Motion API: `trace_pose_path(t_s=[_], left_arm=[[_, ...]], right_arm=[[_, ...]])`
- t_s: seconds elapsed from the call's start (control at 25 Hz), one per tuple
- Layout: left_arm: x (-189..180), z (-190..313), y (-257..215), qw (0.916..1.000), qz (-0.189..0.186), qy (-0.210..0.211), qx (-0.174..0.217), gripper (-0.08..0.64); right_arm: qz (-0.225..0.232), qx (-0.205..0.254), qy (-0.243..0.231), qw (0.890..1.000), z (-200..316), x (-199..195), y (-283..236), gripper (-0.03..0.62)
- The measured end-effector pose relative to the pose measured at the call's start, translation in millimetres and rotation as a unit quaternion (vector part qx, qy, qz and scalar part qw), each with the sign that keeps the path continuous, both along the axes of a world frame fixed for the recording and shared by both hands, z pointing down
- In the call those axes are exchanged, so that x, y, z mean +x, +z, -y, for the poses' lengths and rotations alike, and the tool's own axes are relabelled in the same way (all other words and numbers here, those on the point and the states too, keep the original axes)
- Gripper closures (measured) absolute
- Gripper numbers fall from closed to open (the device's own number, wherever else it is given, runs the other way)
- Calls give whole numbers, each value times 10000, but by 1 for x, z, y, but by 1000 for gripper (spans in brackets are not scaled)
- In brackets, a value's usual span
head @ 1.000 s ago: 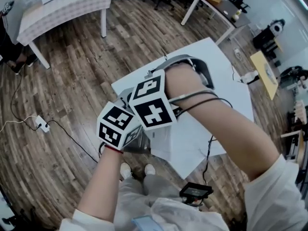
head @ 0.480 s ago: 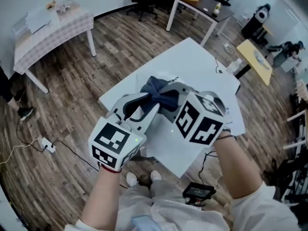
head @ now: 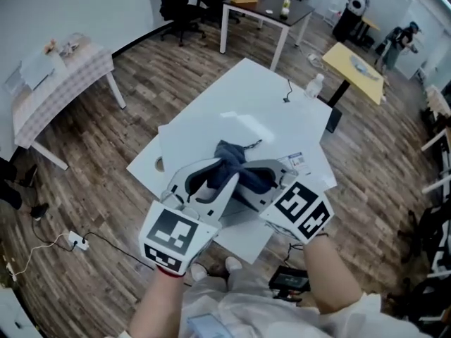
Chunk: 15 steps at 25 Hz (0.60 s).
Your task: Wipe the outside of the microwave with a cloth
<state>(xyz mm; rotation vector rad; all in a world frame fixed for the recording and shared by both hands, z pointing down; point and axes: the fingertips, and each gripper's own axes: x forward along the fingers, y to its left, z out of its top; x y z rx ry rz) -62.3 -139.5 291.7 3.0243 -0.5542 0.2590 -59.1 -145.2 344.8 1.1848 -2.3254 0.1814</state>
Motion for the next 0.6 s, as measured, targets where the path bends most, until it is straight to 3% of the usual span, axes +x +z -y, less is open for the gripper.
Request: trace_pose_path(t_s=[0.6], left_arm=[[30, -8, 7, 9996, -30, -255, -90, 459]], right_arm=[[986, 492, 411, 9931, -11, 52, -3, 508]])
